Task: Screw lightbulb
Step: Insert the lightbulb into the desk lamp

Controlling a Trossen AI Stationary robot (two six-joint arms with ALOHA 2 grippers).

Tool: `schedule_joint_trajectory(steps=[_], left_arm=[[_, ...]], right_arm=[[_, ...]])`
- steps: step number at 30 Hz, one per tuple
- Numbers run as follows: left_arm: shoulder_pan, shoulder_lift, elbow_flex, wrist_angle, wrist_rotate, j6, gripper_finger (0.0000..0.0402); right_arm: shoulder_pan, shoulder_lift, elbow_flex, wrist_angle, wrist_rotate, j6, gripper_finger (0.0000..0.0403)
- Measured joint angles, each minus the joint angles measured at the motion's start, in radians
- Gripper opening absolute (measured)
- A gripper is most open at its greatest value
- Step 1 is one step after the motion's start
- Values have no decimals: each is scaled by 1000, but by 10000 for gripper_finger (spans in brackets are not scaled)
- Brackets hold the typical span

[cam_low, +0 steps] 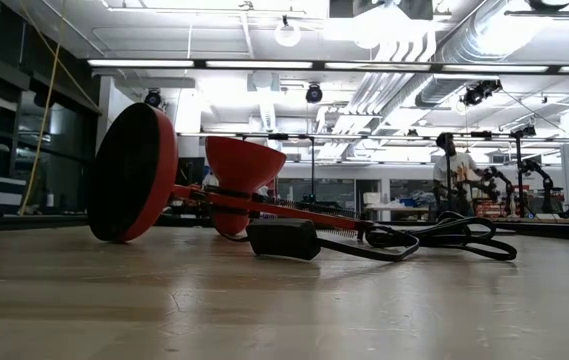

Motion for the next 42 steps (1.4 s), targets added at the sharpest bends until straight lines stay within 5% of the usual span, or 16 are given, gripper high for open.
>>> schedule_joint_trajectory(steps=[31, 42], left_arm=[[14, 60, 0, 93, 31, -45, 223], [14, 60, 0, 96, 30, -38, 119]], right_arm=[[0, 0, -1, 6, 0, -7, 209], [1, 0, -1, 7, -23, -7, 209]])
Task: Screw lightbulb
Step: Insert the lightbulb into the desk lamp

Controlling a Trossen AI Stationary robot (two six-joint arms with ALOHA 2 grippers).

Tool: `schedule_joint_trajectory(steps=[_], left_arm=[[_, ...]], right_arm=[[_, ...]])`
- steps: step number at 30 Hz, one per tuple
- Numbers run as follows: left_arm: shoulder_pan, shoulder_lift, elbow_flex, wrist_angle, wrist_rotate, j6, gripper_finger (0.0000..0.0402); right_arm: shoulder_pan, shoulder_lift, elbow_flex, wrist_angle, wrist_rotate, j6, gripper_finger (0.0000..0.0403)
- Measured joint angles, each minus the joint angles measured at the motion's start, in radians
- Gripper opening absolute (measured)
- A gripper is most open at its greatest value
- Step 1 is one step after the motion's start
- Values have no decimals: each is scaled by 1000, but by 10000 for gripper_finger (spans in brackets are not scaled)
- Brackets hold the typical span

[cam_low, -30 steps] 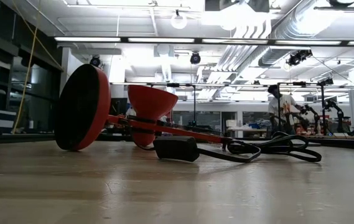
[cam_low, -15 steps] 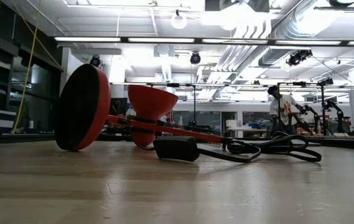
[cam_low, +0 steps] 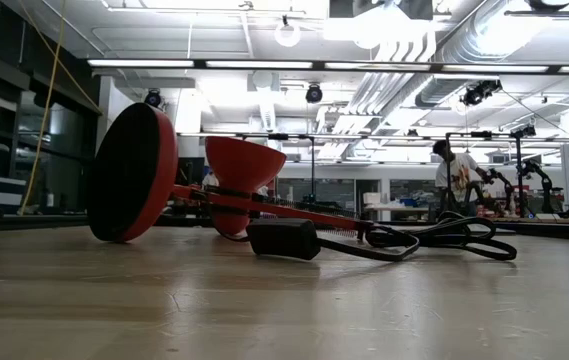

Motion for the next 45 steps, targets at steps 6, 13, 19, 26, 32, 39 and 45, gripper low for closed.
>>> schedule_joint_trajectory(steps=[6, 13, 19, 26, 32, 39, 45], left_arm=[[0, 0, 0, -3, -1, -13, 119], [0, -2, 0, -3, -1, -34, 119], [0, -2, 0, -3, -10, -38, 119], [6, -2, 0, -3, -9, -40, 119], [7, -1, 0, -6, -25, -41, 119], [14, -5, -1, -31, -26, -42, 119], [41, -85, -1, -190, -40, -50, 119]], right_arm=[[5, 0, 0, 1, 10, 32, 209], [6, -3, 0, 2, 32, 60, 209], [5, -3, 0, -1, 32, 99, 209], [4, -3, 0, 9, 24, 101, 209], [3, -3, 0, 12, 7, 128, 270], [-15, -3, 0, -31, -120, 122, 384], [-64, -22, 0, -85, -221, 71, 398]])
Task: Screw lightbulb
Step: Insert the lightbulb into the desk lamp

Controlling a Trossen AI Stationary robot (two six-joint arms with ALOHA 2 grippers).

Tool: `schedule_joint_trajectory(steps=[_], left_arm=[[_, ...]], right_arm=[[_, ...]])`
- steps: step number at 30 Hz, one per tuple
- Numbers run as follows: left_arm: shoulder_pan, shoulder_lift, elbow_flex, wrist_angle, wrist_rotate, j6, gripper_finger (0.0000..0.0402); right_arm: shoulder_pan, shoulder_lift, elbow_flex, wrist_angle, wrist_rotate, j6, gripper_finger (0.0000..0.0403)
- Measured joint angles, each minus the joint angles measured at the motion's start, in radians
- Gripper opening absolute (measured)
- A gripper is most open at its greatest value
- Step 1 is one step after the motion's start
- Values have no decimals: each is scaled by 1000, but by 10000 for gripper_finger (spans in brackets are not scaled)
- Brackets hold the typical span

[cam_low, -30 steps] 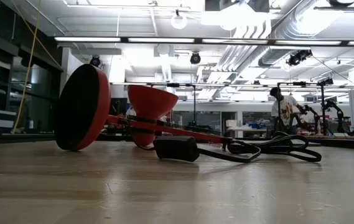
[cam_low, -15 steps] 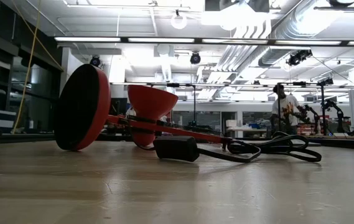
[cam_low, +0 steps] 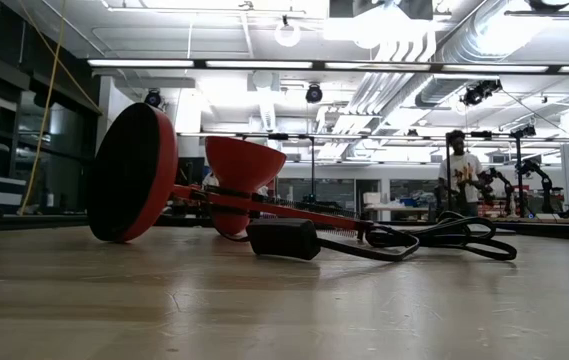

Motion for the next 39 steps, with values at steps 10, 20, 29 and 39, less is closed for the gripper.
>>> schedule_joint_trajectory(steps=[10, 20, 29, 39], left_arm=[[24, -239, -14, -343, -225, -142, 119], [25, -485, -370, 18, -409, -459, 118], [71, -519, -548, 295, -519, -683, 118], [174, -527, -535, 318, -496, -790, 118]], right_arm=[[-143, -42, 0, -346, 202, -330, 399], [-137, -28, 0, -368, 507, -265, 399], [-129, 18, 15, -325, 738, -458, 399], [-44, 9, 278, -513, 1332, -977, 399]])
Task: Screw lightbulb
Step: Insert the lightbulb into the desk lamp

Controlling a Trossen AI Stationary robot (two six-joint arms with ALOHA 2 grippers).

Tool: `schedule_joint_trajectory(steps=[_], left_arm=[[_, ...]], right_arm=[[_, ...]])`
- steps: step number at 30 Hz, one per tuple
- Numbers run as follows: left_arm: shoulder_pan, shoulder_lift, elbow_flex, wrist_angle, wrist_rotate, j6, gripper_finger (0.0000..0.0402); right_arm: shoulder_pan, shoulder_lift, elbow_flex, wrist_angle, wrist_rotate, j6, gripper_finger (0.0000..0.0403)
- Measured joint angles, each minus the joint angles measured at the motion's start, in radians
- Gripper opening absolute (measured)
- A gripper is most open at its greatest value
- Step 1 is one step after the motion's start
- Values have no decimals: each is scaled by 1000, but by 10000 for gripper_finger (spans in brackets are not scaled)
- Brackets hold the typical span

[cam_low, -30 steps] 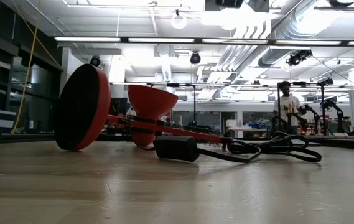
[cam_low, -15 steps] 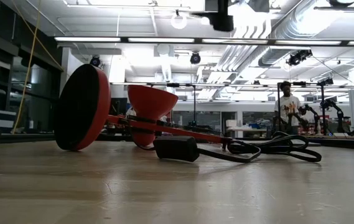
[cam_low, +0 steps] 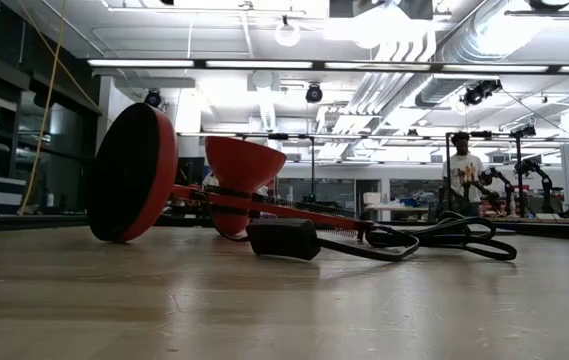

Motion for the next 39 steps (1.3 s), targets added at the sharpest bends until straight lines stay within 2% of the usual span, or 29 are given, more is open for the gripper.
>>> schedule_joint_trajectory(steps=[5, 10, 16, 19, 30, 35, 39], left_arm=[[4, 3, 43, 2, 69, 136, 118], [4, 1, 103, -1, 96, 213, 118], [4, 15, 152, -42, 134, 282, 118], [4, 25, 164, -42, 171, 287, 118], [-27, 58, 198, -76, 172, 338, 118], [-27, 49, 197, -78, 137, 393, 118], [-22, 35, 194, -122, 62, 428, 118]], right_arm=[[-21, 0, 46, 17, -17, 65, 399], [-43, 0, 56, 65, 75, 109, 399], [-52, 41, 59, 210, -187, 125, 399], [-42, 63, 58, 235, -206, 131, 399], [-21, 93, 57, 342, -251, 98, 399], [-18, 87, 56, 354, -292, 130, 399], [-13, 70, 57, 348, -340, 131, 399]])
